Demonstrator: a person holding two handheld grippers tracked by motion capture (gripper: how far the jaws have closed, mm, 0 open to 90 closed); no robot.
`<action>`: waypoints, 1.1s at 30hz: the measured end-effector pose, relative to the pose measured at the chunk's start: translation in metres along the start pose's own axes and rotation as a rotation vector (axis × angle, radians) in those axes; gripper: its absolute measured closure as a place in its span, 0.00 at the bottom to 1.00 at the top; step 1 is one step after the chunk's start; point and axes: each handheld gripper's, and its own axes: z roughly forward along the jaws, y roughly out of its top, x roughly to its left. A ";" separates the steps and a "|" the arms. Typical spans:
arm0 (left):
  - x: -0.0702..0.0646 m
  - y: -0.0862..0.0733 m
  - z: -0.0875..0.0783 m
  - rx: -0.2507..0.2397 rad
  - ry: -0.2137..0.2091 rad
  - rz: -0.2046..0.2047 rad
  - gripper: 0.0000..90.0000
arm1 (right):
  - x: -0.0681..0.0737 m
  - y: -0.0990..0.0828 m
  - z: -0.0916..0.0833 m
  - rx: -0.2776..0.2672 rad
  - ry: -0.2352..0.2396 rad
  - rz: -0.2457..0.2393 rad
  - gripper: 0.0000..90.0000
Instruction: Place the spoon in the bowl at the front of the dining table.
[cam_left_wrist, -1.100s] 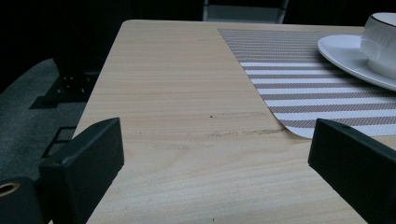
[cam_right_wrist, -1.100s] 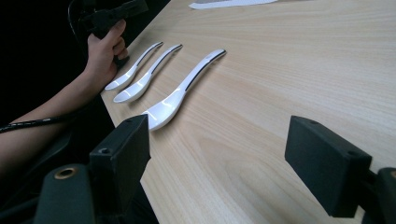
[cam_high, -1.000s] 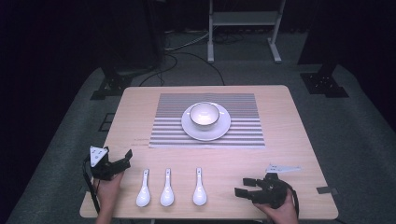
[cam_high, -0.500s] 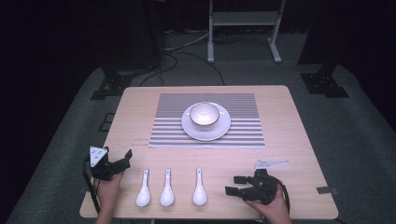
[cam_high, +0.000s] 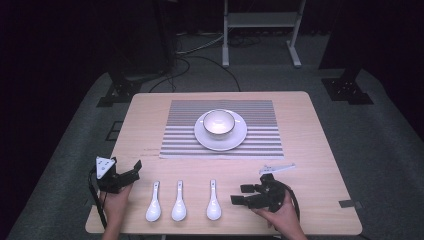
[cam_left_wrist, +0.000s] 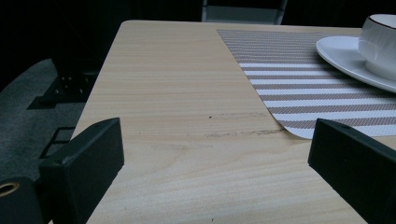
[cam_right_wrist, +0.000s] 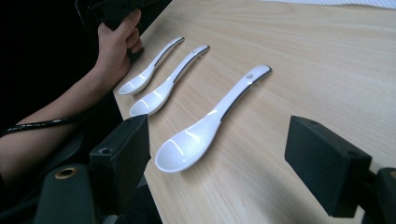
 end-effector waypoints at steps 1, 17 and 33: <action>0.000 0.000 0.000 0.000 0.000 0.000 0.02 | 0.001 0.002 0.002 0.000 0.002 -0.003 0.24; 0.000 0.000 0.000 0.000 0.000 0.000 0.02 | 0.004 0.025 0.032 0.052 0.024 0.006 0.25; 0.000 0.000 0.000 -0.002 -0.002 -0.004 0.02 | 0.004 0.035 0.064 0.106 0.032 0.002 0.28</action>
